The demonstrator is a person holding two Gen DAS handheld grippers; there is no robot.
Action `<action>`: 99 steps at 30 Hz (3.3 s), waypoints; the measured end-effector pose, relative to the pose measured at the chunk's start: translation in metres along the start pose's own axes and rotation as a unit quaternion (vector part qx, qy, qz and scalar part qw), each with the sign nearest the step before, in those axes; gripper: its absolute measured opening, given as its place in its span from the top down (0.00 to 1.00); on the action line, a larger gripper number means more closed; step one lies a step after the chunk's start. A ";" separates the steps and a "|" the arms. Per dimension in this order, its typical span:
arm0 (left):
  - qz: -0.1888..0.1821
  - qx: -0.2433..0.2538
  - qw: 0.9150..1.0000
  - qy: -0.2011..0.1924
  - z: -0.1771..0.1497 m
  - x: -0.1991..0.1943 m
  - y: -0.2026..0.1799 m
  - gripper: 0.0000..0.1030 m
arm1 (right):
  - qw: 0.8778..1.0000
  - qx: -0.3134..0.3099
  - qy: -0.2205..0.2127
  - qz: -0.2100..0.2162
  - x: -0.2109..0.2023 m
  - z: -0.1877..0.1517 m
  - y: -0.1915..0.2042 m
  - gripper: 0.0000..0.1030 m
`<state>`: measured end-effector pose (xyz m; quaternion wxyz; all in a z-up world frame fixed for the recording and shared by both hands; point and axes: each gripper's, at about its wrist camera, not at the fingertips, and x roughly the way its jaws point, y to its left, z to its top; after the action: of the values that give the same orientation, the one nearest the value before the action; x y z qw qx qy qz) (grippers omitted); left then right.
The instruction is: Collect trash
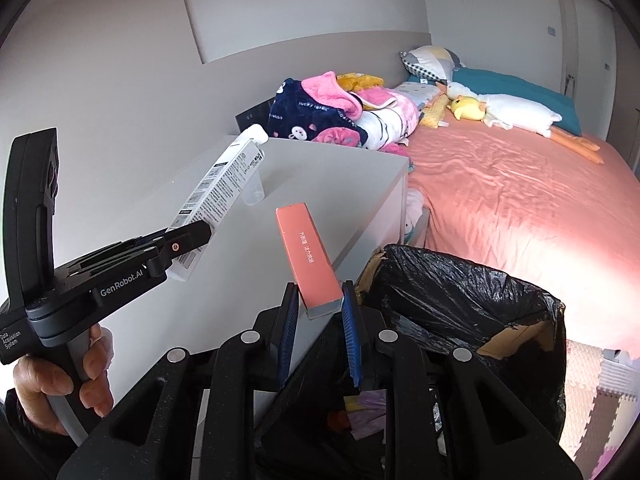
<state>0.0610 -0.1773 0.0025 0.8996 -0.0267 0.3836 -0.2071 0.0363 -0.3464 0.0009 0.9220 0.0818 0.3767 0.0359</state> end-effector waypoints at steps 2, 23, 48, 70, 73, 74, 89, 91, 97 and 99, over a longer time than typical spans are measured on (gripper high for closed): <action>-0.005 0.005 1.000 0.002 0.000 0.002 -0.005 0.74 | 1.000 0.005 -0.001 -0.005 -0.003 -0.001 -0.005 0.77; -0.058 0.046 0.997 0.031 -0.008 0.024 -0.056 0.74 | 0.997 0.054 -0.005 -0.051 -0.020 -0.015 -0.054 0.77; -0.102 0.115 0.986 0.059 -0.025 0.036 -0.114 0.74 | 0.984 0.144 -0.011 -0.105 -0.044 -0.045 -0.126 0.77; -0.108 0.149 0.980 0.082 -0.019 0.057 -0.133 0.37 | 0.980 0.160 -0.015 -0.120 -0.051 -0.040 -0.146 0.73; -0.095 0.143 0.983 0.058 -0.013 0.049 -0.128 0.06 | 0.978 0.166 -0.023 -0.125 -0.058 -0.037 -0.145 0.40; -0.095 0.141 0.984 0.055 -0.011 0.048 -0.127 0.06 | 0.978 0.162 -0.029 -0.129 -0.061 -0.036 -0.142 0.37; -0.088 0.149 0.983 0.055 -0.010 0.045 -0.123 0.06 | 0.980 0.145 -0.038 -0.133 -0.066 -0.032 -0.131 0.28; -0.082 0.152 0.984 0.053 -0.010 0.044 -0.123 0.06 | 0.980 0.145 -0.038 -0.132 -0.066 -0.032 -0.131 0.28; -0.087 0.149 0.984 0.052 -0.010 0.044 -0.122 0.06 | 0.980 0.144 -0.037 -0.133 -0.066 -0.032 -0.131 0.28; -0.089 0.149 0.983 0.050 -0.011 0.043 -0.122 0.06 | 0.980 0.143 -0.036 -0.133 -0.066 -0.032 -0.129 0.28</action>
<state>0.0370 -0.3042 -0.0085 0.8509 0.0840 0.3893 -0.3427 -0.0324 -0.4778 0.0007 0.9103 0.1636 0.3518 -0.1445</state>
